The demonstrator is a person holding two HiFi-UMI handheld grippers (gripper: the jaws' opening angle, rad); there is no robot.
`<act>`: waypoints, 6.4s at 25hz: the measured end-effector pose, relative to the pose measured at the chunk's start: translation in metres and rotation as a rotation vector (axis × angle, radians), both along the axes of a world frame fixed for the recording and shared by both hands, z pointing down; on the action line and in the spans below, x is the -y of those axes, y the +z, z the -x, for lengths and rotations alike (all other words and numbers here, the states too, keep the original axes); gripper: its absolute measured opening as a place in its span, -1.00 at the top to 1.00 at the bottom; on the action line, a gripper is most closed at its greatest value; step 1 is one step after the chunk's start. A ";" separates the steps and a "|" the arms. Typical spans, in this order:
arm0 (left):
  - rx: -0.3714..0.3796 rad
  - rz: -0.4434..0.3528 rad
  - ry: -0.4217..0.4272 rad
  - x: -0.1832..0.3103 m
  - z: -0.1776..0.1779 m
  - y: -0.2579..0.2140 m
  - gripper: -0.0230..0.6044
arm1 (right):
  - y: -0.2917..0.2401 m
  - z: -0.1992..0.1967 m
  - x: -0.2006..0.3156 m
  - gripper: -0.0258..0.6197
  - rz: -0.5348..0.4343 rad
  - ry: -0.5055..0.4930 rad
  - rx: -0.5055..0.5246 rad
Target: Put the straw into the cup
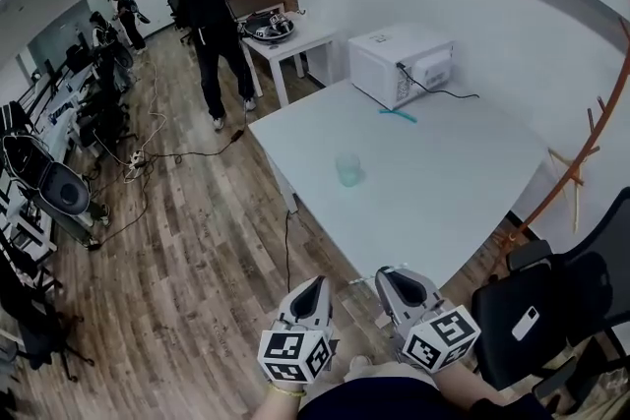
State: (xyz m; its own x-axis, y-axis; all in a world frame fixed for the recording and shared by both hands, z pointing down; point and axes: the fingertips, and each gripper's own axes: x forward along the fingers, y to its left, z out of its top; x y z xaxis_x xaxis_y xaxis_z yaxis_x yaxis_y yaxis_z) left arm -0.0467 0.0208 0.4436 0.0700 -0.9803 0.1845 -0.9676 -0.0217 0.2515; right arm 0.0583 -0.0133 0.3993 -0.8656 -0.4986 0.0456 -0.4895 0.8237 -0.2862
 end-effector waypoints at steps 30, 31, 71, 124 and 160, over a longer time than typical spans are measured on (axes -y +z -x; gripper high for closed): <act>0.002 0.065 0.113 0.156 0.073 0.030 0.87 | 0.020 0.059 0.153 0.80 0.034 0.120 -0.033; 0.004 0.065 0.122 0.165 0.078 0.029 0.87 | 0.019 0.064 0.160 0.80 0.032 0.130 -0.034; 0.013 0.152 0.361 0.354 0.154 0.068 0.87 | 0.060 0.130 0.338 0.80 0.080 0.393 -0.115; 0.028 0.263 0.358 0.358 0.151 0.128 0.87 | 0.168 0.137 0.370 0.76 0.268 0.391 -0.259; 0.030 0.220 0.334 0.327 0.128 0.108 0.87 | 0.132 0.113 0.330 0.45 0.212 0.387 -0.223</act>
